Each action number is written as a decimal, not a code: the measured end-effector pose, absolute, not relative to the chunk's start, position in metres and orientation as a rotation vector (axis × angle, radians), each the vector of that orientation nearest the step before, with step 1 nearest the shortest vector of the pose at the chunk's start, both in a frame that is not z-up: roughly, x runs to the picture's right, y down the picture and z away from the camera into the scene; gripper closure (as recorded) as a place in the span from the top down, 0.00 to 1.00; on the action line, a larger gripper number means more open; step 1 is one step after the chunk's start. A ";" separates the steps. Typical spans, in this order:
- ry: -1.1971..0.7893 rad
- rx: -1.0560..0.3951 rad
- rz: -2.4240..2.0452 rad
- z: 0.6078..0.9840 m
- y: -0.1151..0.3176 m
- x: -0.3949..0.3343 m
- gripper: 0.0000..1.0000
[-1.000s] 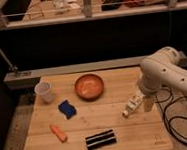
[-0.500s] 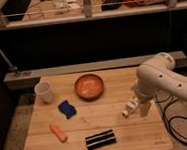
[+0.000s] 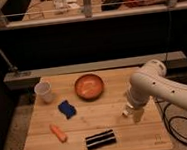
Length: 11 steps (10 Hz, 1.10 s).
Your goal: Place the eraser on the white sponge
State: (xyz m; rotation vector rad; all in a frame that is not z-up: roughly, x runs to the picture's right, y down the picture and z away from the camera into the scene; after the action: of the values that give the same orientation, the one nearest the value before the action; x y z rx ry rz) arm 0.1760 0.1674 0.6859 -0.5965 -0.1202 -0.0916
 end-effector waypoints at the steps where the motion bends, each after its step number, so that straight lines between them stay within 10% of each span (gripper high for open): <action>1: -0.133 -0.598 -0.103 0.687 0.171 0.169 0.80; 11: -0.252 -0.628 -0.170 0.693 0.206 0.128 0.80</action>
State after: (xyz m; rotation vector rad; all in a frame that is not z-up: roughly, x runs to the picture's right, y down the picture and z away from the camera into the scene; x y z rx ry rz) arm 0.1275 0.2064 0.6932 -0.6277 -0.2523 -0.1697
